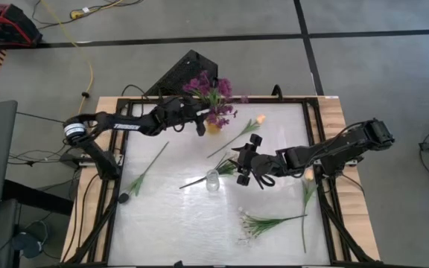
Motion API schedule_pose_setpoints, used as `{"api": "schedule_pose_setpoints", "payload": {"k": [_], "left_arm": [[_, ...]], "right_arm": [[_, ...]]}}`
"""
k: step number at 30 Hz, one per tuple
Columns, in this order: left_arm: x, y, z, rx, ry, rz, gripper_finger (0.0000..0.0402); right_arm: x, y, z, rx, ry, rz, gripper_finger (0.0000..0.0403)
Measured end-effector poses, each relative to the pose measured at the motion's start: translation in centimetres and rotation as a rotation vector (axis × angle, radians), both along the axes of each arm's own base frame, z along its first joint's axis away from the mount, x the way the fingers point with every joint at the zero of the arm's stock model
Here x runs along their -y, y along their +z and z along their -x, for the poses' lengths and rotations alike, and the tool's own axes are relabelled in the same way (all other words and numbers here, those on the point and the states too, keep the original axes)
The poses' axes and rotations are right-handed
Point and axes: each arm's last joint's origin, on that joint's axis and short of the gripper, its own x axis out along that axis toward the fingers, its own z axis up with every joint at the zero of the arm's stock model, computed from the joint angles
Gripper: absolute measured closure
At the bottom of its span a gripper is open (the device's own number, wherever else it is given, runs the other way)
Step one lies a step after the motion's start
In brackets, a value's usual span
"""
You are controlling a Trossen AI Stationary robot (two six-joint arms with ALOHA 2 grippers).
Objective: Sort flowers into vase by color
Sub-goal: Put the right black flower into the yellow vase, then put the black flower into the yellow vase
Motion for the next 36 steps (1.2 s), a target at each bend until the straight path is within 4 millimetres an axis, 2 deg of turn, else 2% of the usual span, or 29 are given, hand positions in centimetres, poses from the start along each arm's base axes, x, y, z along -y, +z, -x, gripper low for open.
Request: {"api": "schedule_pose_setpoints", "payload": {"k": [7, 18, 26, 31, 36], "left_arm": [[0.6, 2.2, 1.1, -0.002, -0.003, -0.049, 0.0297], [2.3, 3.2, 4.4, -0.286, -0.004, -0.014, 0.0297], [5.4, 2.7, 8.4, -0.574, -0.003, 0.284, 0.0297], [7.4, 1.5, 11.0, -0.779, 0.095, 0.572, 0.0297], [9.1, 0.1, 12.3, -0.906, 0.223, 0.751, 0.0297]], "right_arm": [[0.0, 0.0, 0.0, 0.002, -0.001, -0.001, 0.0189], [0.1, 0.0, 0.0, -0.001, -0.001, 0.0, 0.0189], [0.1, 0.1, 0.1, -0.004, 0.003, 0.006, 0.0189], [0.1, 0.1, 0.0, -0.02, 0.023, 0.041, 0.0189], [0.4, 0.2, -0.1, -0.025, 0.026, 0.065, 0.0189]]}}
